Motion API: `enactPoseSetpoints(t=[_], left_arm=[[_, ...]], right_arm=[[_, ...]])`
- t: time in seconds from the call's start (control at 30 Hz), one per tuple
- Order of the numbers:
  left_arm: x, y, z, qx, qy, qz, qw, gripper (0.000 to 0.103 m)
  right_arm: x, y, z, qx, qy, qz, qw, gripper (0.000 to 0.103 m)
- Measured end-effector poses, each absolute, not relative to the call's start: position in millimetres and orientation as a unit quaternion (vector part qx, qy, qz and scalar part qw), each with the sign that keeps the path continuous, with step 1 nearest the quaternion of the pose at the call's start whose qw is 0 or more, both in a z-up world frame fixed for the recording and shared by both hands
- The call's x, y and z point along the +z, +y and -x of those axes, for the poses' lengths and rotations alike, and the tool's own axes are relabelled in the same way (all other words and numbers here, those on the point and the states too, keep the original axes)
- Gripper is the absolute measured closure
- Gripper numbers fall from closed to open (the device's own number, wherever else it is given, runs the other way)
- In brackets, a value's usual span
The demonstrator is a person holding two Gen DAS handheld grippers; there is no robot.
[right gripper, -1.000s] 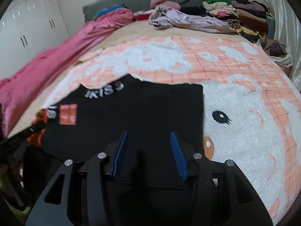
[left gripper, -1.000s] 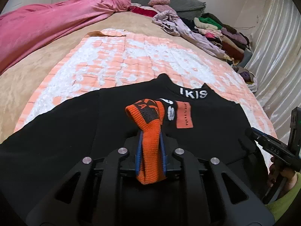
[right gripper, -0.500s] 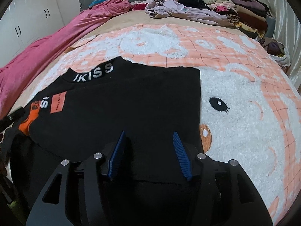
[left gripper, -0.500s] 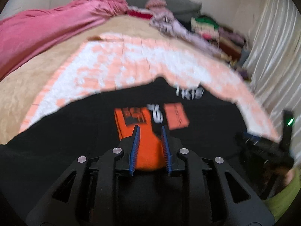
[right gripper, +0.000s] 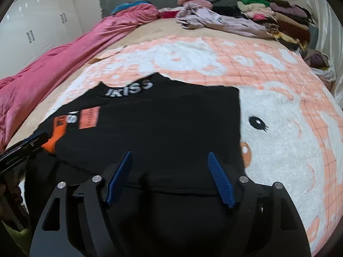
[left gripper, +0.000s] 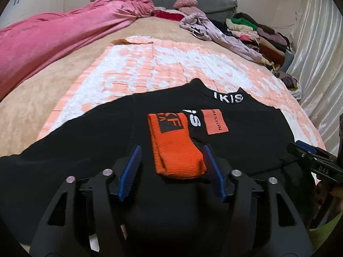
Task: Fold small clothes
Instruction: 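Move the left tool to the other orange sleeve cuff and grasp it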
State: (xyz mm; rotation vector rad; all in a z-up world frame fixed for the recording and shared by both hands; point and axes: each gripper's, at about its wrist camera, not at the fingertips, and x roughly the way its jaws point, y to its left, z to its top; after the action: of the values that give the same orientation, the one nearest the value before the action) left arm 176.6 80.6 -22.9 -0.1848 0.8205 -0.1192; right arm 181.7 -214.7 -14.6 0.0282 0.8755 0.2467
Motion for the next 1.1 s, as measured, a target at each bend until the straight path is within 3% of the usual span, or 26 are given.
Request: enactPoseSetpoints(t=[0.07, 0.23, 0.57, 0.67, 1.1], left_arm=[[-18.9, 84.4, -172.1, -0.048, 0.393, 0.089, 0.914, 0.036], [-10.9, 100.9, -154.9, -0.021, 0.385, 0.094, 0.918, 0.026], [12.9, 143.6, -111.0, 0.041, 0.362, 0.103, 0.926, 0.019], [17.8, 158.5, -97.9, 0.065, 0.355, 0.103, 0.927, 0.016], [19.6, 243.7, -32.2, 0.176, 0.345, 0.152, 0.909, 0.016]], right_arm=[[-9.9, -207.5, -177.6, 0.126, 0.416, -0.007, 0.900, 0.025], [1.1, -186.6, -169.0, 0.152, 0.403, -0.001, 0.903, 0.019], [15.6, -142.4, -151.2, 0.209, 0.381, 0.014, 0.901, 0.019], [20.6, -128.0, -144.3, 0.226, 0.372, 0.021, 0.900, 0.011], [29.8, -77.9, -124.6, 0.281, 0.362, 0.041, 0.888, 0.009]])
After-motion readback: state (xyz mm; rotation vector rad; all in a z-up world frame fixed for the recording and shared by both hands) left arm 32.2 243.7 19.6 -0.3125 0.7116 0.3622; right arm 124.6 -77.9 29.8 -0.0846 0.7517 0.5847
